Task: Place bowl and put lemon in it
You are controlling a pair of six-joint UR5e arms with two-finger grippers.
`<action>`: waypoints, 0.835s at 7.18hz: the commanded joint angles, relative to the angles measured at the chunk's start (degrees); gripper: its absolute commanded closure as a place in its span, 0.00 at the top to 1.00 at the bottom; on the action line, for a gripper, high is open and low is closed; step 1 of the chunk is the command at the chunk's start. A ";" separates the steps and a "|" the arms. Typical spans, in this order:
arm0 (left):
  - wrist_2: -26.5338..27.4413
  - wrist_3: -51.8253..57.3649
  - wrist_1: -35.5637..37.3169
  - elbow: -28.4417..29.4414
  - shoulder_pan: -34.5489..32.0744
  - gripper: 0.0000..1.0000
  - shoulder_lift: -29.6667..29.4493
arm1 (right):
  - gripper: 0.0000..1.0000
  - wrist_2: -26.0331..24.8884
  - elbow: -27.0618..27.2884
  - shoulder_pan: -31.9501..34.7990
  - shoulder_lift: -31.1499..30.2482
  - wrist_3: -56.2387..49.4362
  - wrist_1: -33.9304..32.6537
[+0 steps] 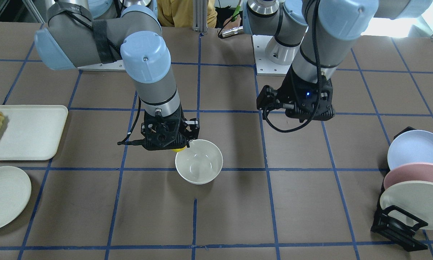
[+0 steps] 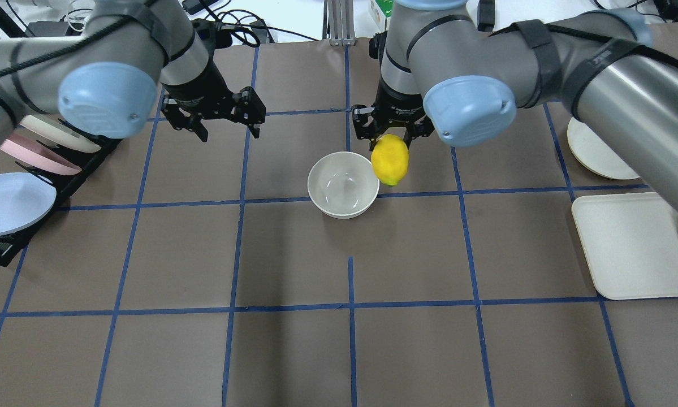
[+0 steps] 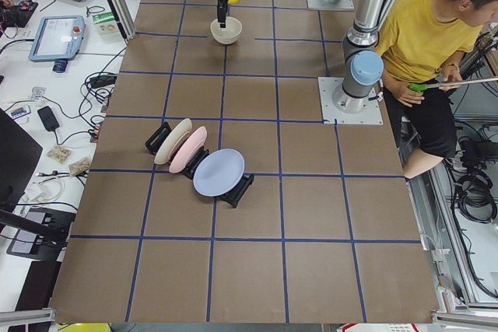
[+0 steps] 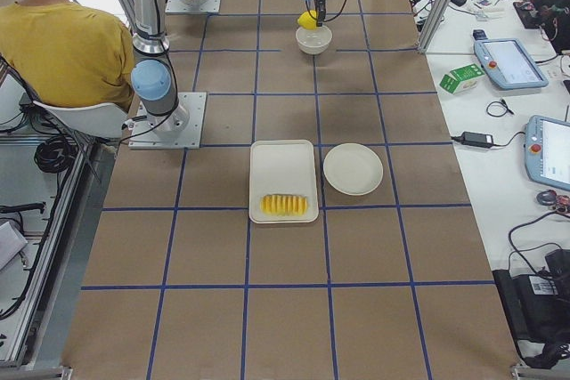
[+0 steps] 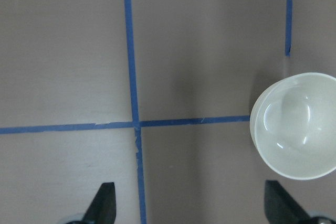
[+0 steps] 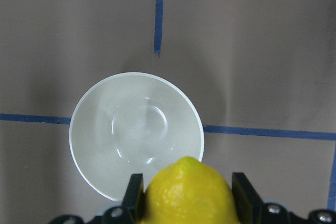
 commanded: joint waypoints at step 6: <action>0.60 1.73 -5.24 0.47 0.82 1.00 3.17 | 0.02 3.30 0.26 3.75 9.44 3.81 -11.59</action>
